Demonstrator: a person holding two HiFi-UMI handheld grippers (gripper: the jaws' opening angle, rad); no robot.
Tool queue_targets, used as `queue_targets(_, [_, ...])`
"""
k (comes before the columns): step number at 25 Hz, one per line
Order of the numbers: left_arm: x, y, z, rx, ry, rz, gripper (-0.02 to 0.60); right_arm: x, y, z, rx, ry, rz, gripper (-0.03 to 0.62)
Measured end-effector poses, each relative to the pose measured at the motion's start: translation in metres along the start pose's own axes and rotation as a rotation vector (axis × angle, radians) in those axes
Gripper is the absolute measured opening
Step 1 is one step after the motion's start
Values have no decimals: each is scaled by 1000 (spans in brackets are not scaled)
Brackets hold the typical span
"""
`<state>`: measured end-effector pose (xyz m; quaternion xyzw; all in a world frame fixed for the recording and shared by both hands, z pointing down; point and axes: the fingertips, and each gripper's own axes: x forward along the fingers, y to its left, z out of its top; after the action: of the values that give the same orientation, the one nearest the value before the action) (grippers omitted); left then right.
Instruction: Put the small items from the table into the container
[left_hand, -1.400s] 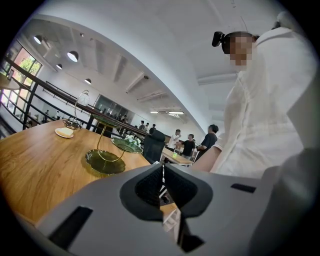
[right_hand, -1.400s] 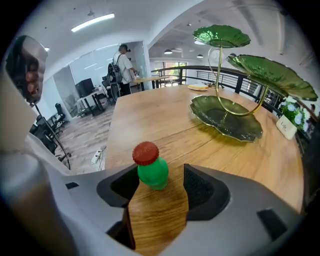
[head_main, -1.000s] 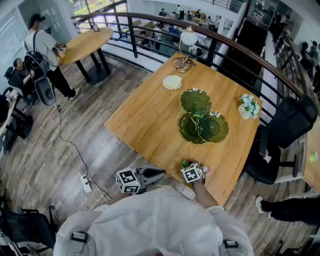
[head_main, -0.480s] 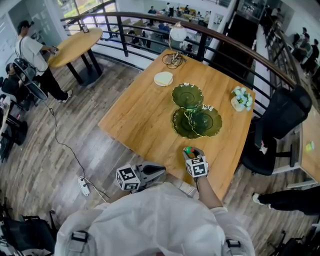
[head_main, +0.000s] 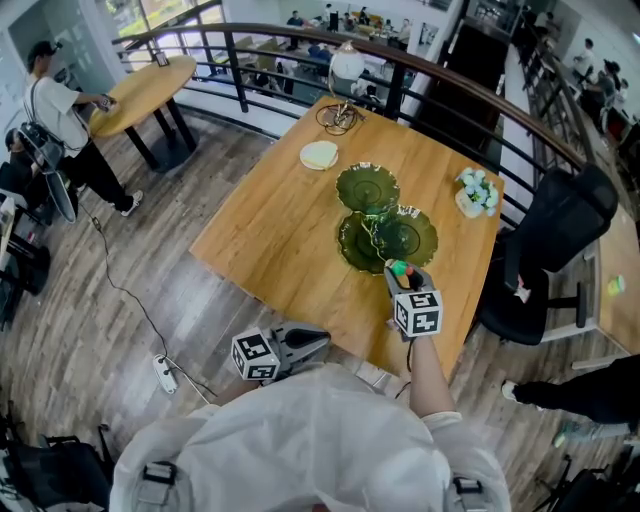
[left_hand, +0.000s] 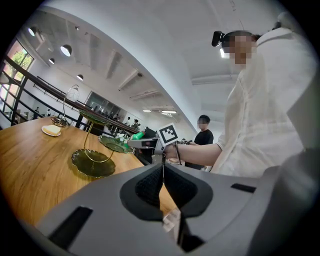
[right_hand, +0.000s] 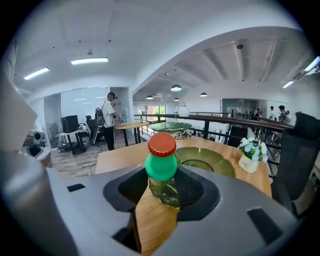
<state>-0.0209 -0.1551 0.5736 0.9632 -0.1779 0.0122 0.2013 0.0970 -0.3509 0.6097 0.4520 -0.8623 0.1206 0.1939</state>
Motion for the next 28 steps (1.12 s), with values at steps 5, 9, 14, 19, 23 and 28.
queue_targets(5, [0,0,0,-1,-3,7,11,12,-37,22,-44,30,-27,167])
queue_targets(9, [-3,1,0,-1,-7,22,11,30,-63,16,-61,123,-46,167])
queue_targets(14, [-7,2,0,-4,-9,39,11,48,-77,2,-86,249,-41,167])
queue_targets(19, [-10,4,0,-3,-12,54,11,57,-78,-11,-81,356,-17,167])
queue_targets(23, [-12,2,1,-4,-15,64,11,60,-75,-19,-60,390,-10,169])
queue_targets(28, [-12,2,2,-6,-18,69,11,60,-77,-17,-39,363,-24,187])
